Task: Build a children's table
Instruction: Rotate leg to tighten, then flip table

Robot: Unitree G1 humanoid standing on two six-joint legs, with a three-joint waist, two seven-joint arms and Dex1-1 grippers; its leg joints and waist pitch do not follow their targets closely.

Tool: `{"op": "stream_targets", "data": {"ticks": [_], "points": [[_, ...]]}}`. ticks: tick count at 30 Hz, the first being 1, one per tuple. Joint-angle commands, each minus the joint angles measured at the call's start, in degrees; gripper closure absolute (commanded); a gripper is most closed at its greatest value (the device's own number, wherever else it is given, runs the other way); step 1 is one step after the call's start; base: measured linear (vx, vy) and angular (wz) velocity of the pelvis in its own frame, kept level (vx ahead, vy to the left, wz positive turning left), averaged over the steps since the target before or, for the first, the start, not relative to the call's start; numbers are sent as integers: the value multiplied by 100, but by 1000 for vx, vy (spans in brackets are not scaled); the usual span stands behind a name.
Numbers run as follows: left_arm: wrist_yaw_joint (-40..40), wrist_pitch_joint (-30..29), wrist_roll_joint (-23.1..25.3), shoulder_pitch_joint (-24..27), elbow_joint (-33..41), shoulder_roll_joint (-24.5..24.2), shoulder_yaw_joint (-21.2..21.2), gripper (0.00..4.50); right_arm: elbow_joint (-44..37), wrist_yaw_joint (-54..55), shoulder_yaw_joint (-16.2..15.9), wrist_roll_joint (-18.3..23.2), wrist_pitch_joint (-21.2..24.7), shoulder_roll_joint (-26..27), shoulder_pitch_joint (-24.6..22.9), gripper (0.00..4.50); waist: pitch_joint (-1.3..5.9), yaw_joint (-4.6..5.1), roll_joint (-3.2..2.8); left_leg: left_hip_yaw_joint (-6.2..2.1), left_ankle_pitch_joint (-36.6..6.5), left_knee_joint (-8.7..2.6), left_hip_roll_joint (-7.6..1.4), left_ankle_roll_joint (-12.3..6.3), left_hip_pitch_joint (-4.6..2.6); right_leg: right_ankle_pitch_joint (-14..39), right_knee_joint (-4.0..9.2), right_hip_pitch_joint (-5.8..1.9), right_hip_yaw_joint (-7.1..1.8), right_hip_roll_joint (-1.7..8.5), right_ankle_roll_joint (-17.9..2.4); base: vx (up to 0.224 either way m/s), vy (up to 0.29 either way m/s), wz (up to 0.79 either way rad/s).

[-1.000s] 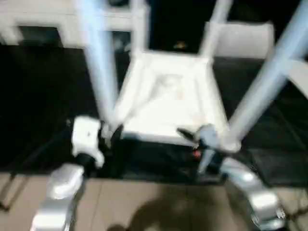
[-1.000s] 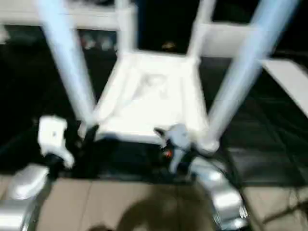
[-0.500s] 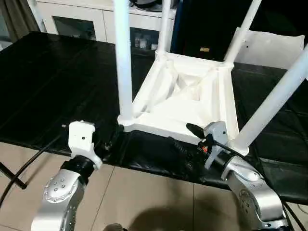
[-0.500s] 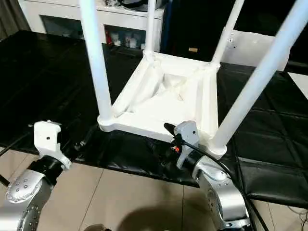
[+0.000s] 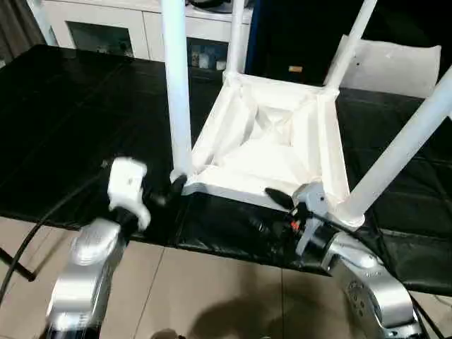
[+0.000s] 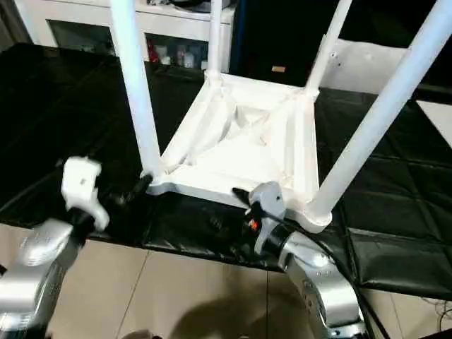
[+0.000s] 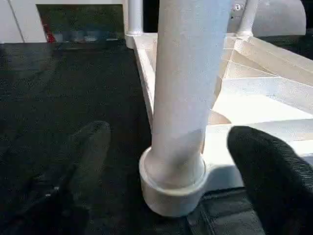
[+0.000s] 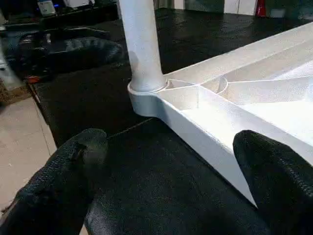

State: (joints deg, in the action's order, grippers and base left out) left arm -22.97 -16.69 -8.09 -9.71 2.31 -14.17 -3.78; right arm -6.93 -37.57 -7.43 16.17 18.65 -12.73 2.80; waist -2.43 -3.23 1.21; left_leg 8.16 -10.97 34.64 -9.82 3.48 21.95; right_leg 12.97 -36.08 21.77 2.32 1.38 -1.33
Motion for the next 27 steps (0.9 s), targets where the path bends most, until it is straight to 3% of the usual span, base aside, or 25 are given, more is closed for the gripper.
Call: {"op": "stream_targets", "data": {"ticks": [1, 2, 3, 6, 7, 8, 11, 14, 27], "points": [[-89, 123, 8, -170, -293, -23, 52, 3, -140, -14, 10, 55, 48, -60, 30, 0, 276, -4, -86, -89, -1001, -439, -328, -120, -85, 236, 468, -247, -325, 606, -887, 0, 0, 0], [-103, 130, -6, -199, -333, -17, 53, 3, -140, -9, 11, 59, 55, -60, 32, 0, 273, -6, -88, -89, -1007, -446, -331, -115, -88, 282, 471, -247, -322, 605, -890, 0, 0, 0], [-195, 193, -79, -413, -644, 31, 65, 3, -140, 22, 14, 65, 99, -73, 54, 0, 275, -12, -136, -91, -1008, -442, -331, -103, -95, 278, 470, -238, -324, 606, -900, 0, 0, 0], [-397, 369, -115, -724, -1118, 97, 149, 3, -166, 32, 12, 97, 194, -74, 89, 0, 277, -13, -105, -83, -1048, -441, -324, -83, -99, 334, 487, -248, -328, 609, -900, 0, 0, 0], [-424, 400, -145, -771, -1184, 115, 141, 3, -178, 29, 6, 103, 208, -69, 94, 0, 285, -24, -140, -90, -992, -439, -337, -73, -90, 240, 469, -259, -330, 625, -935, 0, 0, 0], [-450, 468, -64, -873, -1338, 91, 213, 3, -190, 22, -22, 80, 195, -72, 100, 0, 289, -15, -113, -86, -951, -436, -337, -82, -80, 134, 463, -270, -326, 622, -957, 0, 0, 0], [-361, 532, 13, -1005, -1552, 95, 226, 19, -219, -4, -101, 31, 159, -82, 92, 0, 299, -15, -152, -91, -923, -429, -347, -103, -94, -45, 438, -269, -319, 626, -1015, 0, 0, 0], [-348, 696, 44, -1165, -1836, 120, 212, 19, -219, 61, -143, 4, 198, -58, 104, 0, 297, 1, -130, -83, -925, -423, -332, -132, -83, -37, 451, -282, -318, 621, -1029, 0, 0, 0], [-175, 890, 231, -1388, -2378, 123, 262, 19, -115, -66, -267, 129, 289, -7, 290, 0, 297, -32, -158, -85, -983, -431, -350, -120, -106, 9, 444, -274, -317, 640, -1097, 0, 0, 0]]}}
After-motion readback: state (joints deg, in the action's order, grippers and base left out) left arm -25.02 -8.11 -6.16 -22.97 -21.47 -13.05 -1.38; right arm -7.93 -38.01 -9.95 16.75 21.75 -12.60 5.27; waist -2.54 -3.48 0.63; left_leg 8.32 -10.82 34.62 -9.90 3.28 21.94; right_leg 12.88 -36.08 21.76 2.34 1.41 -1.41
